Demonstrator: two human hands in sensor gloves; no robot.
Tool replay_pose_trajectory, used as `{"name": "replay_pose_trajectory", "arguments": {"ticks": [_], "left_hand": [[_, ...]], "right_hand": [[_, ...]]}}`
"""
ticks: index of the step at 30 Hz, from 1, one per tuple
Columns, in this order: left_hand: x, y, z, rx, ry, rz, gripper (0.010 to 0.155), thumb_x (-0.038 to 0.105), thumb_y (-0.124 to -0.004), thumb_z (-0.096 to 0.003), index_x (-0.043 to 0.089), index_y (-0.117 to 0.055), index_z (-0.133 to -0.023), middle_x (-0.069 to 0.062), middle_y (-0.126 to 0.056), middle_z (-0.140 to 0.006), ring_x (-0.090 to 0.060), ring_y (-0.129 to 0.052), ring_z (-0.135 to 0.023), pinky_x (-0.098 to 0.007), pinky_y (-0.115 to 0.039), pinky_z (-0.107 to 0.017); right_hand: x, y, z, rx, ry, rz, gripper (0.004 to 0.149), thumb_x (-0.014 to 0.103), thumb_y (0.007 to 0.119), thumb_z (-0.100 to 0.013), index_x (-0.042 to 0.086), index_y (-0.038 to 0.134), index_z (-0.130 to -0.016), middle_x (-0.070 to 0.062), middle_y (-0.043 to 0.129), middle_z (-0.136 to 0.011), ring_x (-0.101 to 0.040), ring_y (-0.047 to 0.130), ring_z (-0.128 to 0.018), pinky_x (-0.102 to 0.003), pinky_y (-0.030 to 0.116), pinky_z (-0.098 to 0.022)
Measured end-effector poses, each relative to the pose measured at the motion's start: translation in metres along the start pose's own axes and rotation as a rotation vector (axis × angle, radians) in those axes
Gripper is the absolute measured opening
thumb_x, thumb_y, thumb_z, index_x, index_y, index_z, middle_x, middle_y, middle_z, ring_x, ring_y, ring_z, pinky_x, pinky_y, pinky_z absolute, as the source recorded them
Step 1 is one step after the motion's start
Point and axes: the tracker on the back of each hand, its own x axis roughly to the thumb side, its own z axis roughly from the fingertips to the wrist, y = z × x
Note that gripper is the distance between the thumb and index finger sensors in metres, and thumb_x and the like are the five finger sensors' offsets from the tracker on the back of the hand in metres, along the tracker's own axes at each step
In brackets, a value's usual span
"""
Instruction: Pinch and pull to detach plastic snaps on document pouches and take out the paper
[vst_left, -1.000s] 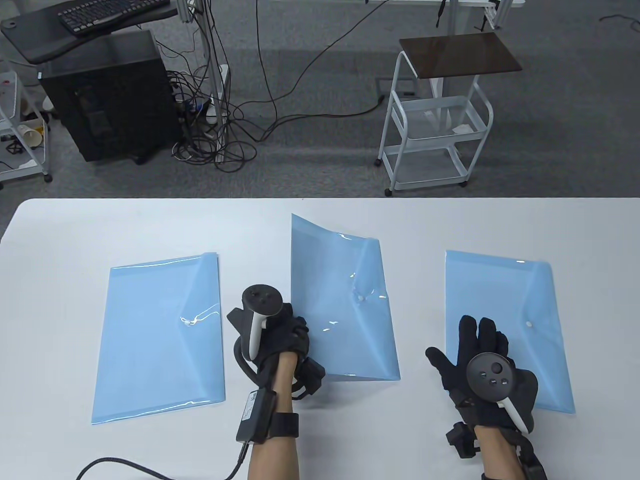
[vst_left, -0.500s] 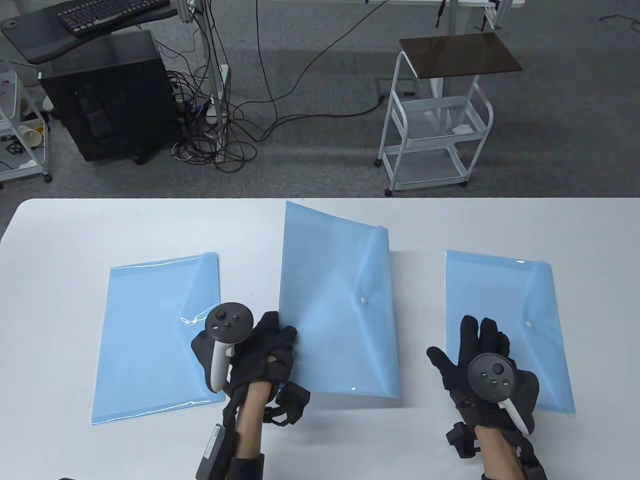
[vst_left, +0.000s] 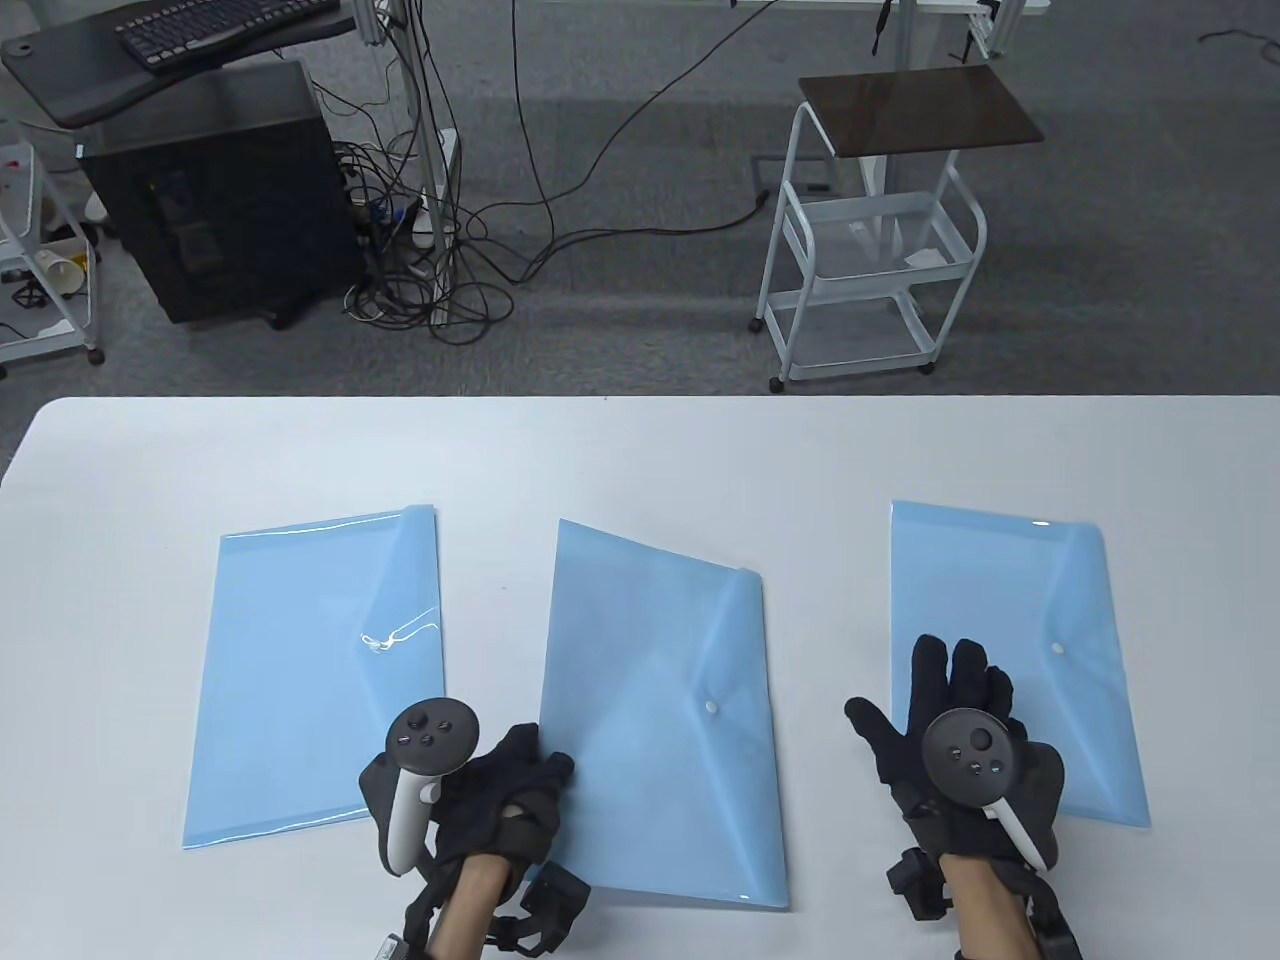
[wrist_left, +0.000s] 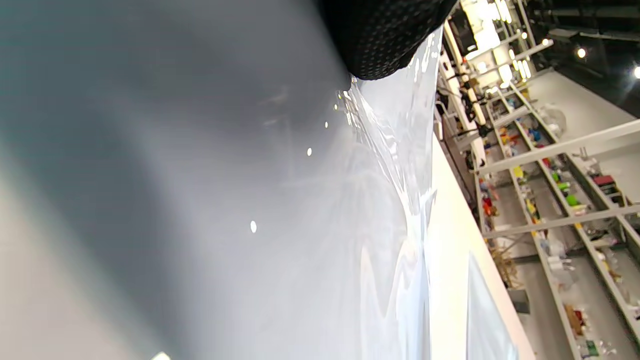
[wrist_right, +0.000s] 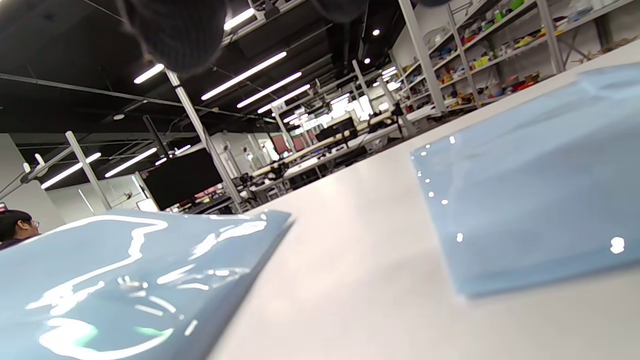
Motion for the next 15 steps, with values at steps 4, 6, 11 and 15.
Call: {"name": "replay_pose_trajectory", "arguments": {"ticks": [4, 6, 11, 15], "left_hand": [[-0.007, -0.004, 0.000, -0.012, 0.034, 0.007, 0.043, 0.027, -0.076, -0.0546, 0.010, -0.069, -0.094, -0.010, -0.096, -0.076, -0.019, -0.110, -0.043, -0.029, -0.098, -0.029], [-0.010, -0.006, -0.001, -0.009, 0.050, -0.004, 0.044, 0.027, -0.076, -0.0549, 0.009, -0.068, -0.094, -0.010, -0.096, -0.077, -0.021, -0.111, -0.045, -0.030, -0.098, -0.030], [-0.012, -0.011, -0.006, 0.008, 0.087, -0.089, 0.045, 0.027, -0.077, -0.0551, 0.008, -0.067, -0.094, -0.010, -0.096, -0.078, -0.022, -0.111, -0.048, -0.031, -0.099, -0.031], [-0.014, -0.015, -0.011, 0.011, 0.117, -0.160, 0.045, 0.028, -0.077, -0.0550, 0.009, -0.067, -0.095, -0.010, -0.096, -0.079, -0.023, -0.112, -0.051, -0.032, -0.099, -0.033]], "right_hand": [[0.002, 0.001, 0.000, 0.007, -0.005, 0.003, 0.092, 0.064, 0.065, -0.055, 0.004, 0.034, -0.117, -0.043, 0.028, -0.119, -0.075, 0.034, -0.096, -0.089, 0.039, -0.054], [0.004, 0.003, 0.001, 0.015, -0.010, 0.011, 0.092, 0.064, 0.065, -0.055, 0.003, 0.034, -0.117, -0.043, 0.029, -0.119, -0.075, 0.035, -0.096, -0.089, 0.040, -0.054], [0.012, 0.006, 0.003, 0.031, -0.037, 0.047, 0.092, 0.064, 0.065, -0.055, 0.003, 0.035, -0.117, -0.043, 0.030, -0.119, -0.075, 0.036, -0.095, -0.089, 0.040, -0.053], [0.023, 0.009, 0.003, 0.053, -0.066, 0.078, 0.092, 0.064, 0.065, -0.055, 0.002, 0.035, -0.117, -0.044, 0.030, -0.118, -0.075, 0.036, -0.095, -0.089, 0.041, -0.053]]}}
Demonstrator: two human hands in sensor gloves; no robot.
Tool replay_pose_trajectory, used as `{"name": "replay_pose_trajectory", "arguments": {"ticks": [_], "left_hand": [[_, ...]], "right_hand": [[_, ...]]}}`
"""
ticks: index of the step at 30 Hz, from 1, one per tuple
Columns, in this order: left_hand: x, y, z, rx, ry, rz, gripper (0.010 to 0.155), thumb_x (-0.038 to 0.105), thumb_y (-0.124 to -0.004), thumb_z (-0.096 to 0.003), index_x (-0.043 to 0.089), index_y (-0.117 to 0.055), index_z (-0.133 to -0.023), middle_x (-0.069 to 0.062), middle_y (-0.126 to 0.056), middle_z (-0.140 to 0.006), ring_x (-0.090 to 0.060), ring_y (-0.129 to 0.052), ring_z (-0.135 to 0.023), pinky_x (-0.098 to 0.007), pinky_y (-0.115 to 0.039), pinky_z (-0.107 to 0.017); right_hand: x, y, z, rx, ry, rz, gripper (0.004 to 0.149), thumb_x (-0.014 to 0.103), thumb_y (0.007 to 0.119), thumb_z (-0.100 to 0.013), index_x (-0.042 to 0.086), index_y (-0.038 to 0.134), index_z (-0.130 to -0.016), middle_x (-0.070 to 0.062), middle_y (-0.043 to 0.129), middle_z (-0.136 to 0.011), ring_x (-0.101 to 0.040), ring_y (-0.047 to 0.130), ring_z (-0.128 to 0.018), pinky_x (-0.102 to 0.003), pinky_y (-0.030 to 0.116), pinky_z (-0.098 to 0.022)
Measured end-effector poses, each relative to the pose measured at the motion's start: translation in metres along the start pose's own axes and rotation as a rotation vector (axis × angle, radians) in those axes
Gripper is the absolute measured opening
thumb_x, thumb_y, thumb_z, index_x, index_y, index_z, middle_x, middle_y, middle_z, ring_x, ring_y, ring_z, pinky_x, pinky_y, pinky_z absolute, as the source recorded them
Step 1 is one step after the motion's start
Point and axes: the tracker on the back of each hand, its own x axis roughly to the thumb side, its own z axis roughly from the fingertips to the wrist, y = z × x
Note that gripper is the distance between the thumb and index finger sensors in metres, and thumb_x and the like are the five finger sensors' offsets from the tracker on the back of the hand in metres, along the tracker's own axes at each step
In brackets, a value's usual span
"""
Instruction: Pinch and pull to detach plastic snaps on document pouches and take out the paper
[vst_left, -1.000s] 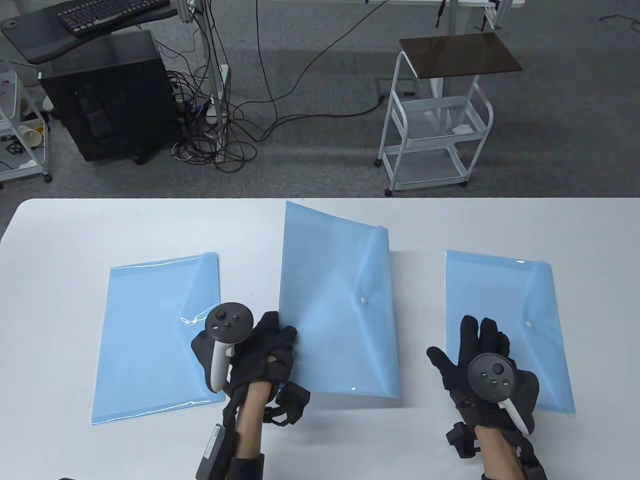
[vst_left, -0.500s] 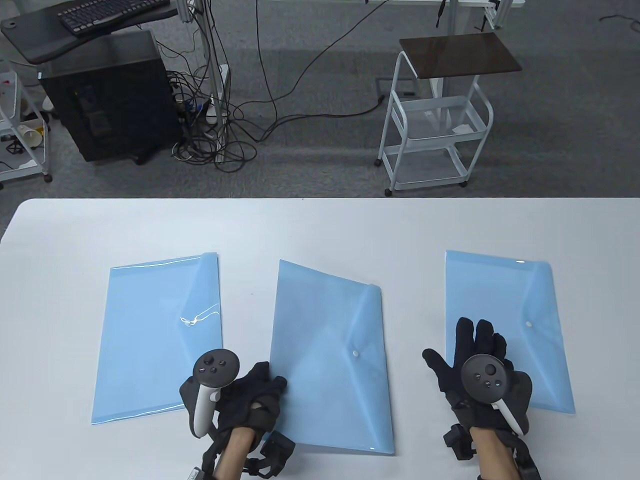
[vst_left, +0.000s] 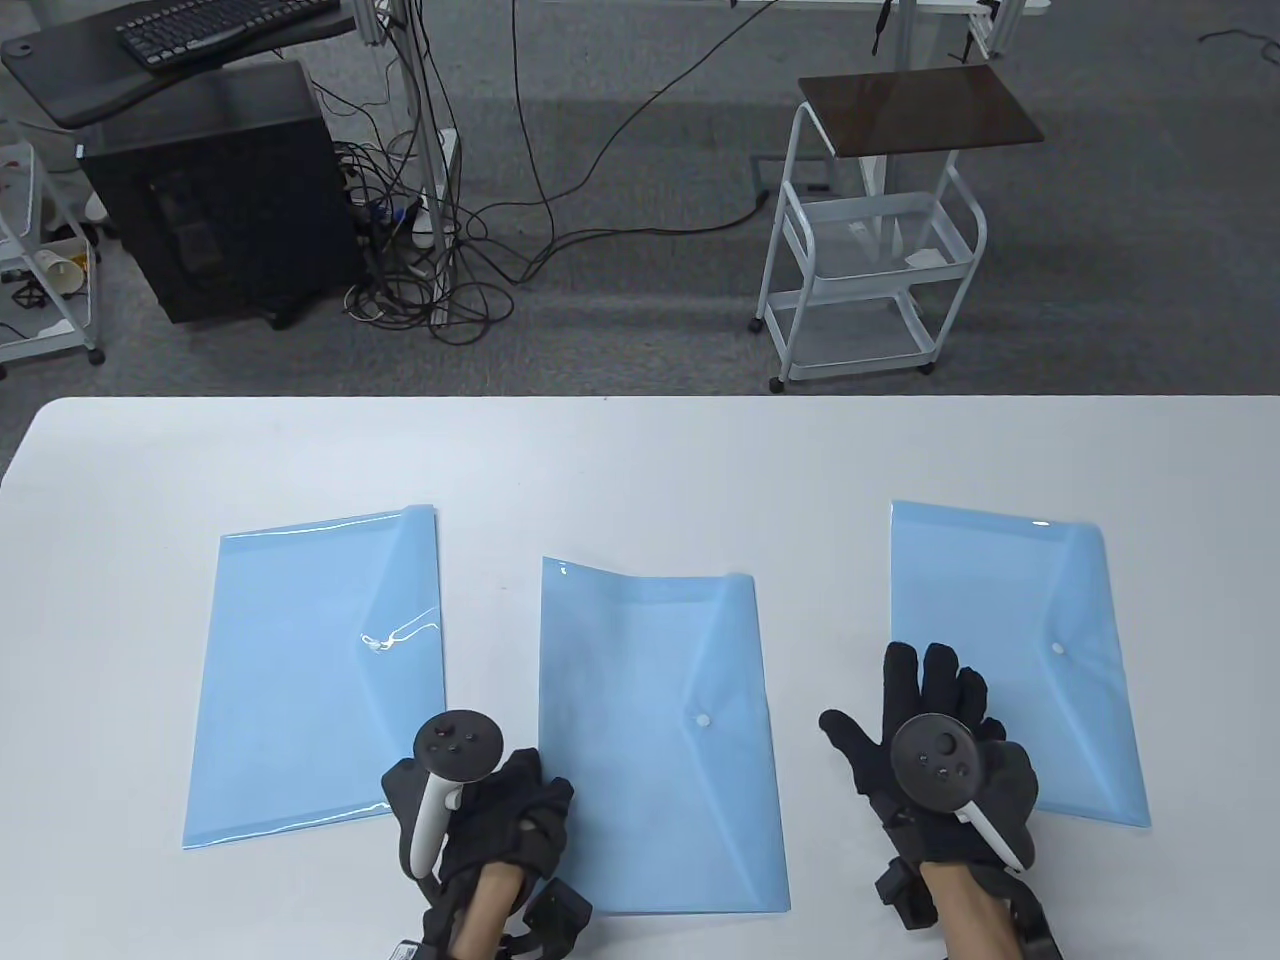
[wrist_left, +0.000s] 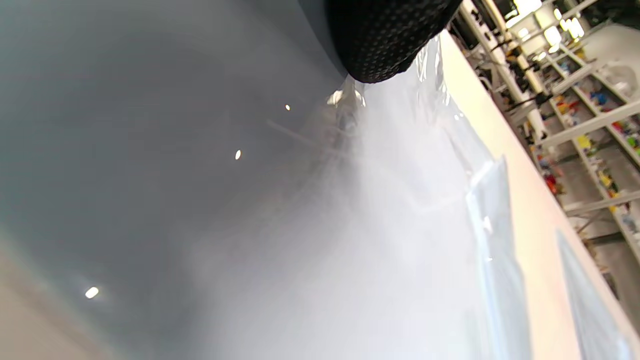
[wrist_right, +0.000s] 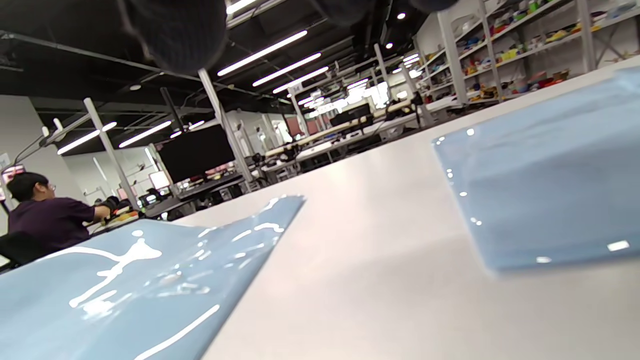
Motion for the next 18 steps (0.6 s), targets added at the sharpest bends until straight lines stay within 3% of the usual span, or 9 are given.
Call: {"name": "replay_pose_trajectory", "arguments": {"ticks": [9, 18], "left_hand": [[0.003, -0.001, 0.000, 0.025, 0.002, -0.038, 0.045, 0.028, -0.078, -0.0548, 0.009, -0.068, -0.095, -0.008, -0.097, -0.078, -0.022, -0.112, -0.051, -0.032, -0.099, -0.034], [0.003, -0.001, 0.001, 0.021, 0.006, -0.040, 0.046, 0.028, -0.078, -0.0548, 0.009, -0.067, -0.095, -0.007, -0.096, -0.079, -0.022, -0.112, -0.052, -0.032, -0.099, -0.034]], "right_hand": [[0.045, -0.002, -0.004, 0.108, -0.095, -0.003, 0.095, 0.064, 0.068, -0.055, -0.001, 0.035, -0.116, -0.047, 0.032, -0.117, -0.077, 0.040, -0.093, -0.089, 0.044, -0.052], [0.095, 0.025, -0.021, 0.326, -0.155, 0.100, 0.097, 0.058, 0.076, -0.055, -0.007, 0.034, -0.115, -0.048, 0.035, -0.115, -0.074, 0.044, -0.095, -0.086, 0.048, -0.055]]}}
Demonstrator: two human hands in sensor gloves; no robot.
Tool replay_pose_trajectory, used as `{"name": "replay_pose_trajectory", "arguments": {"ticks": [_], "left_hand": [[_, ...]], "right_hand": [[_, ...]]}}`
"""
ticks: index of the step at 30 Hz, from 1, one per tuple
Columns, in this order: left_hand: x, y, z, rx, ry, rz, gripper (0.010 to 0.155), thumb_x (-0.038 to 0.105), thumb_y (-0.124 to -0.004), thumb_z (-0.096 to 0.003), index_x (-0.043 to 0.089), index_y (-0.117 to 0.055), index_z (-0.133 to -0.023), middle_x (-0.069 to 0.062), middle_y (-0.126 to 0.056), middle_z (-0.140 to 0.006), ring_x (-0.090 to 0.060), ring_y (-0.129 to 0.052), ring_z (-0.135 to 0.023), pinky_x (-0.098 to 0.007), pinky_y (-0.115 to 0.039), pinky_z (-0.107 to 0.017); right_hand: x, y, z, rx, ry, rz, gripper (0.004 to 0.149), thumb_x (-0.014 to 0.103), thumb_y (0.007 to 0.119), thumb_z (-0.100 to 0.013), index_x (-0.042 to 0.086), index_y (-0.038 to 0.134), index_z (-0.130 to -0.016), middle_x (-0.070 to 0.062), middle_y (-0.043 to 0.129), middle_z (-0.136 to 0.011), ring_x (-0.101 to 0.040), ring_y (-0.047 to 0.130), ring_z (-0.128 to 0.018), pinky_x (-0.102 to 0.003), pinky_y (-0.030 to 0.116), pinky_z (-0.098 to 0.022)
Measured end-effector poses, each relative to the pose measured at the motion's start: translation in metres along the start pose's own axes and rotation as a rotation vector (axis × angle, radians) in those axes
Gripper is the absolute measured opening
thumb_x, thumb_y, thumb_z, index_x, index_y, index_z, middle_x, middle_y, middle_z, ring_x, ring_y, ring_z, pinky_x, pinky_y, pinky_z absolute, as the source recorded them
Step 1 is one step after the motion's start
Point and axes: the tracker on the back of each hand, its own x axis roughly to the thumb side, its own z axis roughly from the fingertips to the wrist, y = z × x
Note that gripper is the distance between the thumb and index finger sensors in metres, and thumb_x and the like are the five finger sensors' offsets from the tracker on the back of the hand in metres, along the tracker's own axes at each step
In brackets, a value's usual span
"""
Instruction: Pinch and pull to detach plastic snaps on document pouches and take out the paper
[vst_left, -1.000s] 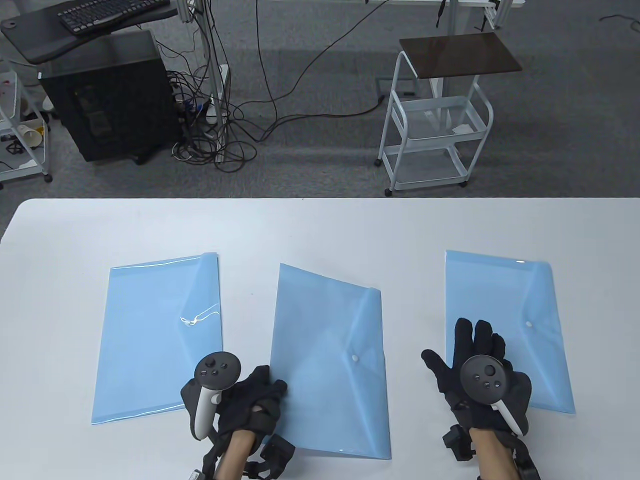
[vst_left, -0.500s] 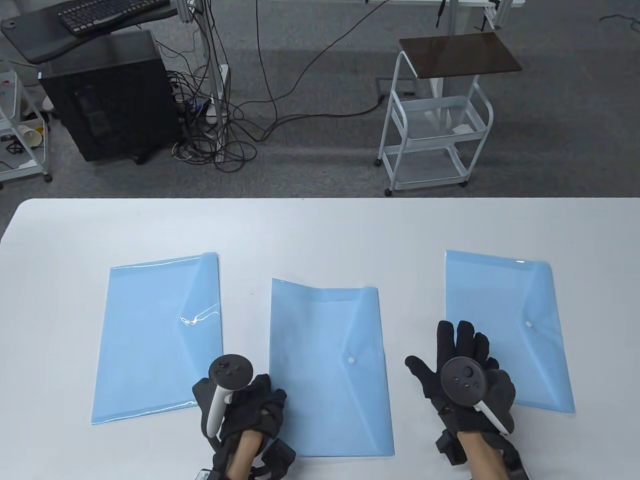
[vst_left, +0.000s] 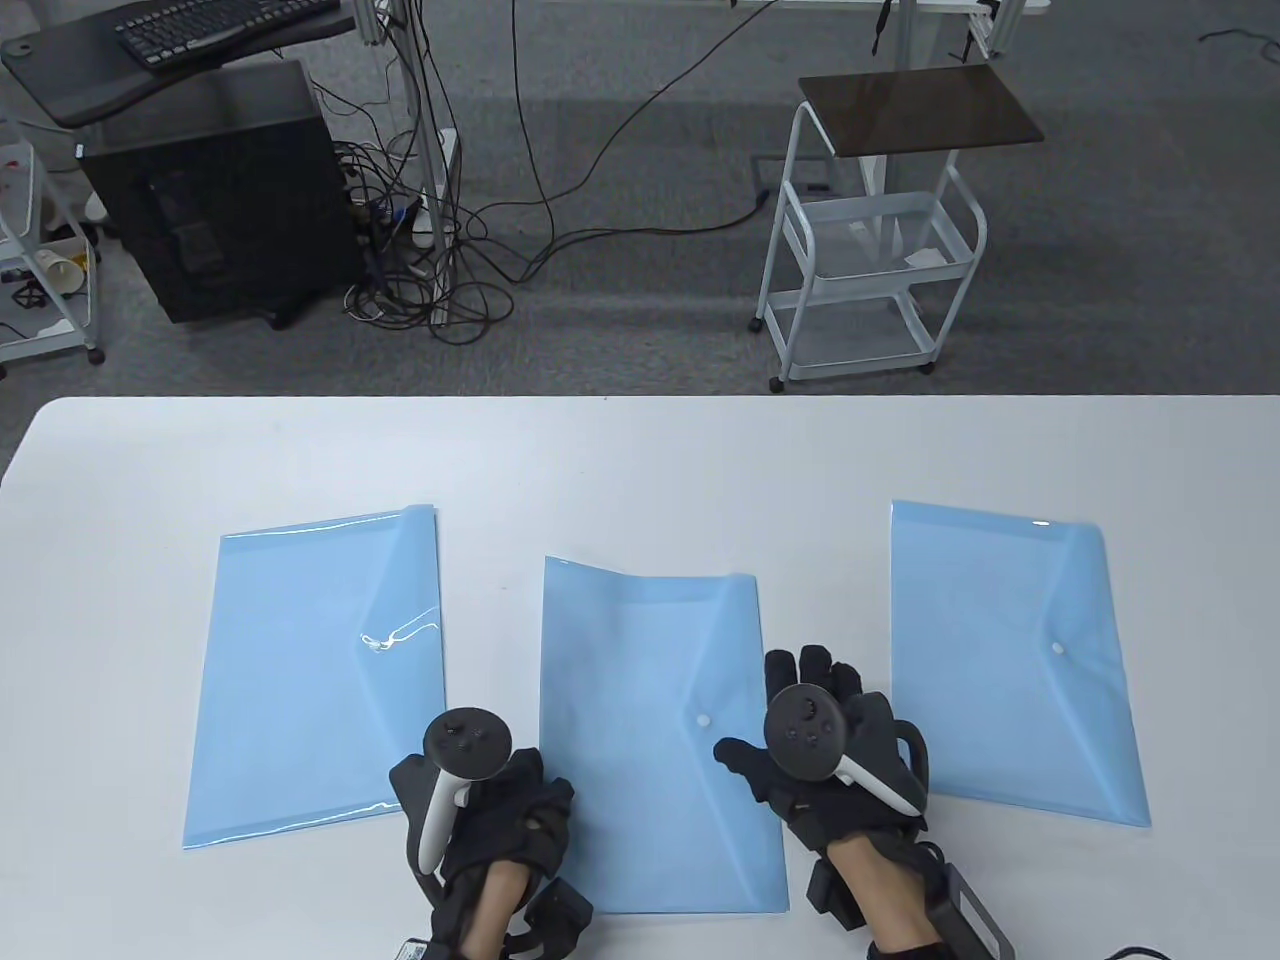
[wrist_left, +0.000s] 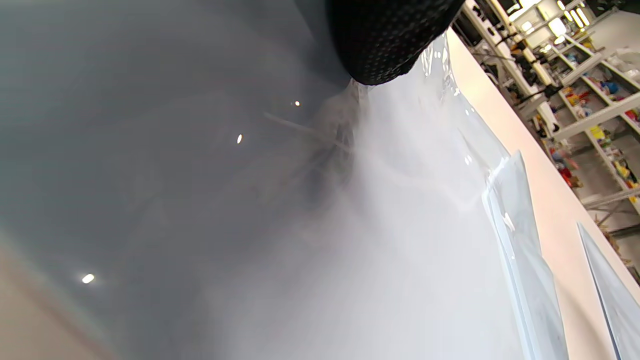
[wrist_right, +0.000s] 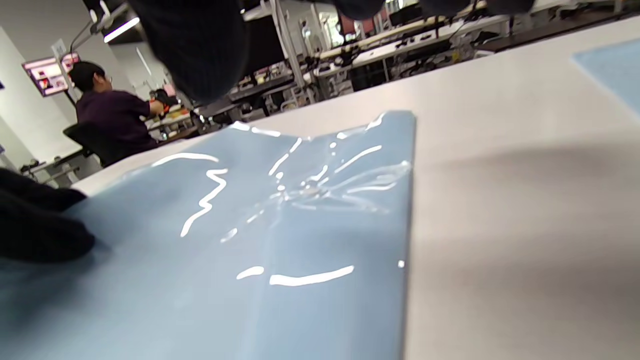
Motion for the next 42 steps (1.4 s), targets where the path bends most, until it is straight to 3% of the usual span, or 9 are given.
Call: {"name": "replay_pose_trajectory", "arguments": {"ticks": [9, 20, 27, 32, 42], "left_hand": [[0.001, 0.000, -0.001, -0.005, -0.002, -0.012, 0.046, 0.027, -0.077, -0.0552, 0.008, -0.066, -0.096, -0.009, -0.096, -0.079, -0.023, -0.111, -0.052, -0.033, -0.098, -0.035], [0.003, -0.001, -0.001, 0.000, -0.002, -0.035, 0.046, 0.027, -0.076, -0.0553, 0.007, -0.066, -0.096, -0.009, -0.095, -0.080, -0.023, -0.111, -0.052, -0.033, -0.098, -0.035], [0.003, -0.002, -0.001, 0.003, 0.000, -0.041, 0.046, 0.026, -0.076, -0.0554, 0.007, -0.066, -0.096, -0.008, -0.095, -0.080, -0.023, -0.111, -0.052, -0.033, -0.098, -0.035], [0.003, -0.002, -0.001, 0.006, 0.002, -0.048, 0.046, 0.026, -0.076, -0.0553, 0.007, -0.066, -0.096, -0.008, -0.096, -0.080, -0.023, -0.111, -0.052, -0.033, -0.098, -0.035], [0.004, -0.003, 0.000, 0.015, 0.000, -0.070, 0.046, 0.026, -0.076, -0.0551, 0.008, -0.066, -0.096, -0.007, -0.095, -0.080, -0.022, -0.111, -0.052, -0.033, -0.098, -0.035]], "right_hand": [[0.029, 0.027, -0.030, 0.151, -0.024, 0.116, 0.098, 0.053, 0.082, -0.054, -0.010, 0.036, -0.113, -0.046, 0.041, -0.116, -0.069, 0.054, -0.096, -0.075, 0.055, -0.062], [0.044, 0.053, -0.056, 0.252, 0.003, 0.257, 0.095, 0.047, 0.086, -0.053, -0.012, 0.040, -0.110, -0.045, 0.051, -0.113, -0.065, 0.064, -0.093, -0.069, 0.066, -0.063], [0.057, 0.058, -0.063, 0.222, 0.017, 0.362, 0.085, 0.036, 0.088, -0.054, -0.014, 0.045, -0.108, -0.045, 0.062, -0.107, -0.066, 0.075, -0.086, -0.066, 0.076, -0.058], [0.072, 0.073, -0.067, 0.170, 0.019, 0.524, 0.071, 0.021, 0.079, -0.051, -0.016, 0.050, -0.104, -0.047, 0.071, -0.098, -0.068, 0.084, -0.078, -0.066, 0.084, -0.051], [0.070, 0.069, -0.075, 0.065, 0.026, 0.563, 0.059, 0.022, 0.083, -0.054, -0.007, 0.063, -0.102, -0.037, 0.085, -0.090, -0.058, 0.095, -0.068, -0.060, 0.090, -0.042]]}}
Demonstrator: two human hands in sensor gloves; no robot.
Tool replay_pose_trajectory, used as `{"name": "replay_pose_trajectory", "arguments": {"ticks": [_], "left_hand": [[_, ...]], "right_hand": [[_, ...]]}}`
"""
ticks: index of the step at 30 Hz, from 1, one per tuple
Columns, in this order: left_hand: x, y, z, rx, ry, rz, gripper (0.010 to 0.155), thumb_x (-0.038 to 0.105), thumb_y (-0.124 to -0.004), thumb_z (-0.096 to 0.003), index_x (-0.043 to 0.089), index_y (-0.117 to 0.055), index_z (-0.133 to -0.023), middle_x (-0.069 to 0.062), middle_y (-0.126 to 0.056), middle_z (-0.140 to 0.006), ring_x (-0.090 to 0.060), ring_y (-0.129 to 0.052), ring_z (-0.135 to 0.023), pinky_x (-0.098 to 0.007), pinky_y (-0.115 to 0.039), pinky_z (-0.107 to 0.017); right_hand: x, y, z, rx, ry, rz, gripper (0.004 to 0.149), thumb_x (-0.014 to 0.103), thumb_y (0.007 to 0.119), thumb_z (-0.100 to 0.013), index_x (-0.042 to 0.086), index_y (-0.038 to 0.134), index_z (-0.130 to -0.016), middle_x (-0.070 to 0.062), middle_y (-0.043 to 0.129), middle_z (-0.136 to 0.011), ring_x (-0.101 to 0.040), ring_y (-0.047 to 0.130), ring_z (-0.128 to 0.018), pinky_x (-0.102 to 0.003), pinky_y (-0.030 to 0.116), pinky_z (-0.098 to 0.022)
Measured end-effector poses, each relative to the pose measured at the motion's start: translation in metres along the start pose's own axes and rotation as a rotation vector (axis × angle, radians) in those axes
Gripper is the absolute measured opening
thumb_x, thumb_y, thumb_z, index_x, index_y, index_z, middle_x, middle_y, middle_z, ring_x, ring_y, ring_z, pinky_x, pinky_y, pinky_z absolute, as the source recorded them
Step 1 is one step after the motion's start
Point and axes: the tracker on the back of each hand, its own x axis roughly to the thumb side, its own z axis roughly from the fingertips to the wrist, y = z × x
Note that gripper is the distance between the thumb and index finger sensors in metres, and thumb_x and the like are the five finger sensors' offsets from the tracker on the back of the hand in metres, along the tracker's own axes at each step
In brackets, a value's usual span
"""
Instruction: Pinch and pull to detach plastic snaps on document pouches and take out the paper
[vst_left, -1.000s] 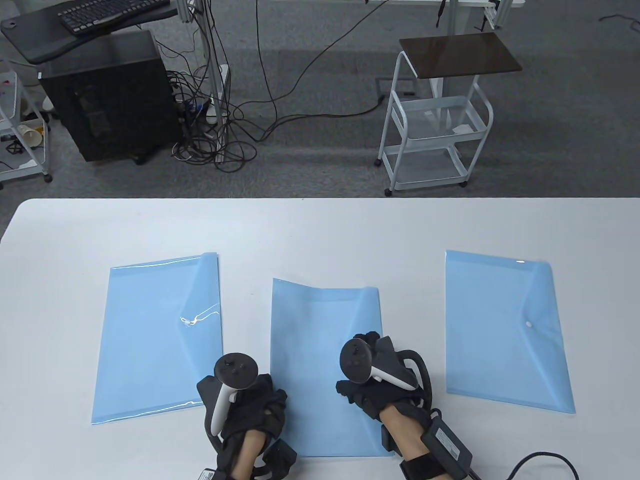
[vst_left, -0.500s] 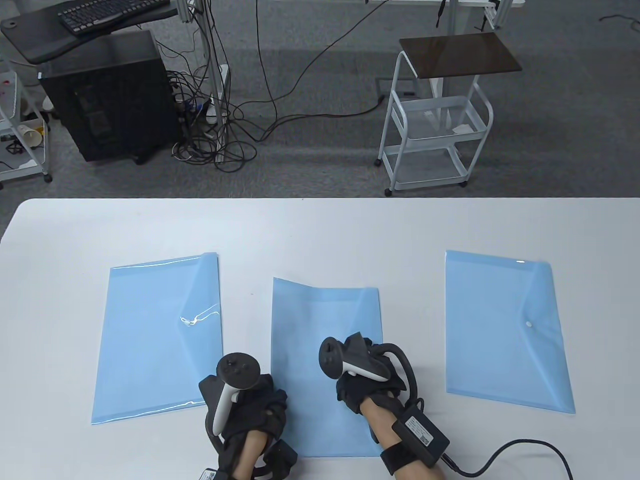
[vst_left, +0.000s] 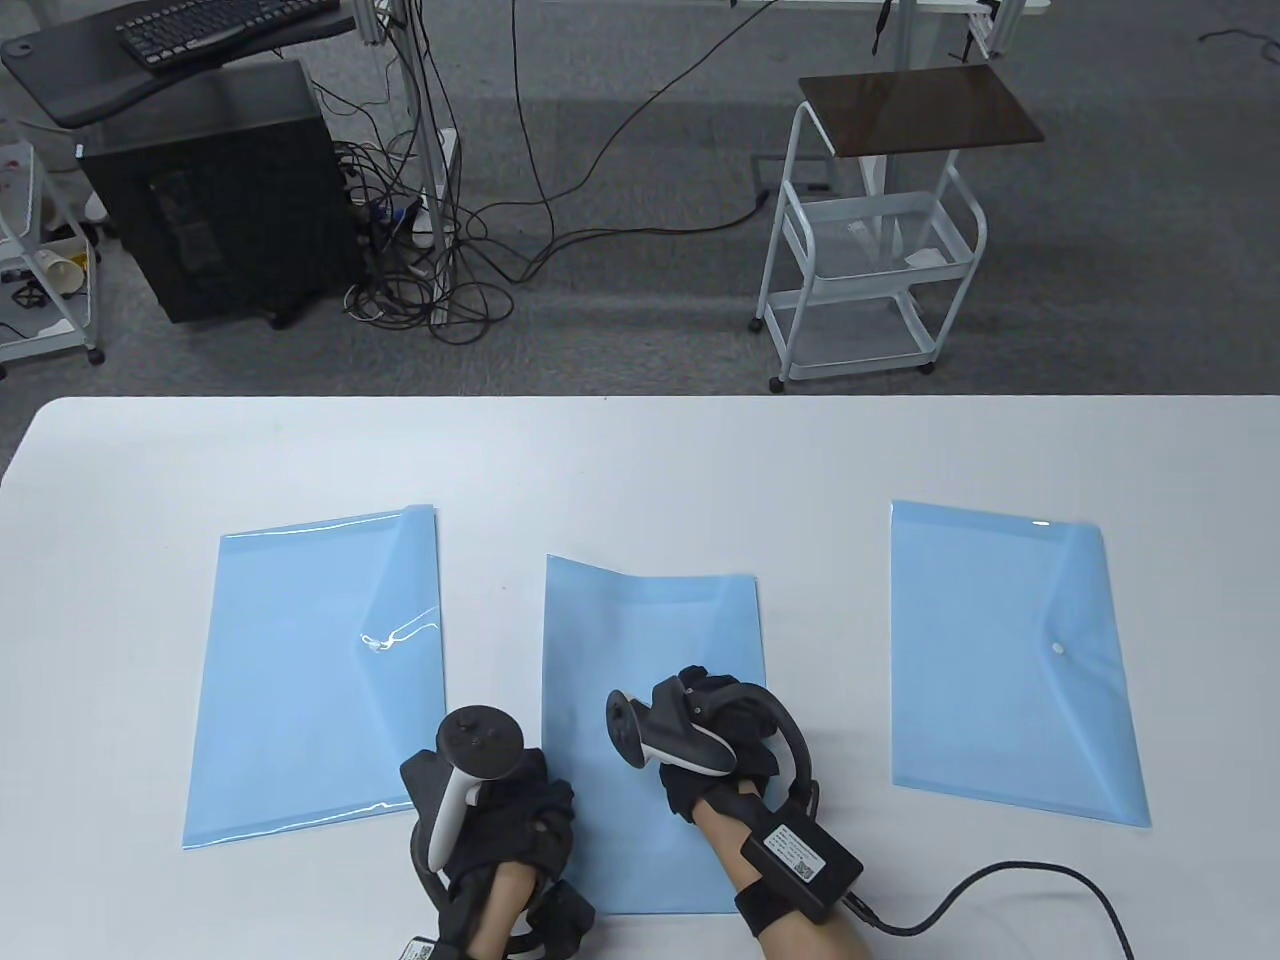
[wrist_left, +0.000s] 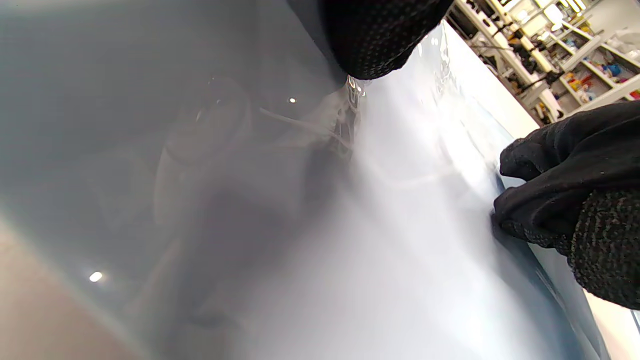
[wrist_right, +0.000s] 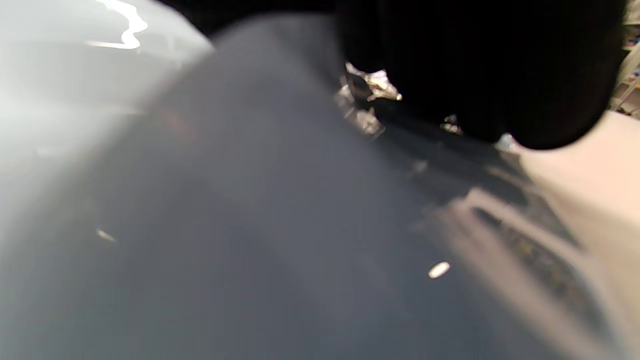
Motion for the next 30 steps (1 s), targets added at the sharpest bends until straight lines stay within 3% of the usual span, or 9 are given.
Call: {"name": "replay_pose_trajectory", "arguments": {"ticks": [10, 12, 18, 21, 24, 26, 30], "left_hand": [[0.002, -0.001, 0.000, 0.009, 0.006, -0.032, 0.046, 0.026, -0.076, -0.0542, 0.009, -0.066, -0.096, -0.005, -0.096, -0.079, -0.021, -0.112, -0.051, -0.033, -0.099, -0.035], [0.003, -0.001, 0.001, 0.009, 0.005, -0.053, 0.046, 0.026, -0.076, -0.0540, 0.010, -0.066, -0.095, -0.004, -0.096, -0.080, -0.021, -0.111, -0.051, -0.032, -0.099, -0.036], [0.003, -0.001, 0.000, 0.010, 0.008, -0.035, 0.046, 0.026, -0.076, -0.0543, 0.009, -0.067, -0.095, -0.005, -0.096, -0.079, -0.021, -0.111, -0.050, -0.033, -0.098, -0.035], [0.002, -0.001, 0.000, 0.006, 0.009, -0.024, 0.046, 0.026, -0.076, -0.0544, 0.009, -0.067, -0.095, -0.005, -0.096, -0.079, -0.021, -0.111, -0.050, -0.033, -0.098, -0.036], [0.002, 0.000, 0.001, 0.003, 0.011, -0.017, 0.046, 0.026, -0.076, -0.0545, 0.008, -0.066, -0.095, -0.005, -0.096, -0.079, -0.021, -0.111, -0.050, -0.033, -0.098, -0.035], [0.001, 0.000, 0.000, 0.000, 0.011, -0.009, 0.046, 0.026, -0.076, -0.0545, 0.008, -0.066, -0.096, -0.005, -0.096, -0.079, -0.022, -0.111, -0.051, -0.033, -0.098, -0.036], [0.000, 0.001, 0.000, -0.005, 0.011, 0.005, 0.046, 0.027, -0.076, -0.0548, 0.009, -0.066, -0.096, -0.004, -0.096, -0.079, -0.021, -0.111, -0.051, -0.033, -0.098, -0.036]], "right_hand": [[0.001, -0.001, -0.001, -0.084, 0.005, 0.047, 0.058, 0.021, 0.083, -0.053, -0.006, 0.066, -0.101, -0.034, 0.092, -0.083, -0.055, 0.100, -0.060, -0.057, 0.091, -0.037], [-0.005, -0.003, -0.002, -0.125, 0.026, 0.085, 0.056, 0.017, 0.083, -0.053, -0.004, 0.066, -0.101, -0.026, 0.095, -0.081, -0.047, 0.103, -0.059, -0.054, 0.093, -0.037], [-0.019, -0.012, -0.001, -0.051, 0.049, -0.103, 0.062, 0.020, 0.084, -0.053, -0.002, 0.060, -0.105, -0.028, 0.092, -0.087, -0.050, 0.100, -0.065, -0.058, 0.090, -0.041], [-0.026, -0.020, 0.004, -0.049, 0.040, -0.169, 0.065, 0.019, 0.084, -0.054, 0.002, 0.054, -0.109, -0.030, 0.076, -0.105, -0.054, 0.089, -0.079, -0.065, 0.083, -0.048], [-0.029, -0.030, 0.014, -0.087, 0.028, -0.092, 0.068, 0.017, 0.086, -0.053, 0.009, 0.050, -0.111, -0.029, 0.052, -0.117, -0.061, 0.059, -0.098, -0.075, 0.062, -0.061], [-0.029, -0.035, 0.020, -0.107, 0.000, 0.006, 0.071, 0.017, 0.088, -0.051, 0.013, 0.051, -0.111, -0.025, 0.045, -0.120, -0.057, 0.046, -0.103, -0.073, 0.050, -0.068], [-0.030, -0.038, 0.032, -0.105, -0.079, 0.139, 0.073, 0.014, 0.094, -0.045, 0.018, 0.056, -0.108, -0.018, 0.049, -0.121, -0.047, 0.043, -0.107, -0.066, 0.042, -0.073]]}}
